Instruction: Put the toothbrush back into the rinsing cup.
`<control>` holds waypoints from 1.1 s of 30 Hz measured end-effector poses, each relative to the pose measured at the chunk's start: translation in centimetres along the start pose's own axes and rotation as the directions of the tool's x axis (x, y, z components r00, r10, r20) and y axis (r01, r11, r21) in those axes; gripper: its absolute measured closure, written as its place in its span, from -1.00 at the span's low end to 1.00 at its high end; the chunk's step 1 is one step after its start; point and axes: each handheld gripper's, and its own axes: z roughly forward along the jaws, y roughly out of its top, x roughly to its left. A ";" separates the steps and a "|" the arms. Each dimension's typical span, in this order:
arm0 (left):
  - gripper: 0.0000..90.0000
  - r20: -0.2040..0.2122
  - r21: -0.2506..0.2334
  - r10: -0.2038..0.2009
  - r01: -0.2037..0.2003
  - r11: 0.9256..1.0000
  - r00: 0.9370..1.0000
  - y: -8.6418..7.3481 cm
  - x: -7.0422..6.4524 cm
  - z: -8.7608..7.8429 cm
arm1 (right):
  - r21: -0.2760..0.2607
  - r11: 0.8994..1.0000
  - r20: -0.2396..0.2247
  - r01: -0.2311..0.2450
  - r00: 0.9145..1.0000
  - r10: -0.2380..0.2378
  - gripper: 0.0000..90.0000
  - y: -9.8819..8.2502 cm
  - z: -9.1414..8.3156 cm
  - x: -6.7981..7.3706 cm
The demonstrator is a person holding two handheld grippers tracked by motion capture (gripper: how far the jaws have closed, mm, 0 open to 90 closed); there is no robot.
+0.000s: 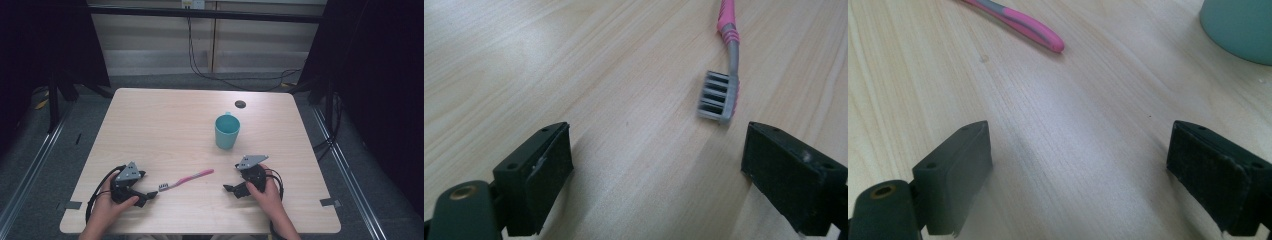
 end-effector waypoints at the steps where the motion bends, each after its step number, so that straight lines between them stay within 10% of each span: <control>1: -0.72 0.000 0.000 0.000 0.000 1.000 1.000 0.0 0.0 0.0 | 0.000 1.000 0.000 0.000 1.000 0.000 -0.77 0.0 0.0 0.0; 11: -0.72 0.000 0.000 0.000 0.000 1.000 1.000 0.0 0.0 0.0 | 0.006 1.000 -0.016 0.008 1.000 -0.008 -0.77 0.1 0.1 -0.1; 19: -0.72 0.000 0.010 0.012 -0.012 1.000 1.000 0.0 0.1 -0.1 | 0.135 0.988 -0.046 0.081 0.996 -0.075 -0.62 2.3 0.4 0.0; 33: -0.72 -0.001 0.001 0.000 0.000 1.000 1.000 0.0 0.0 0.0 | 0.319 0.901 -0.167 0.295 0.953 -0.253 -0.43 6.8 1.7 0.7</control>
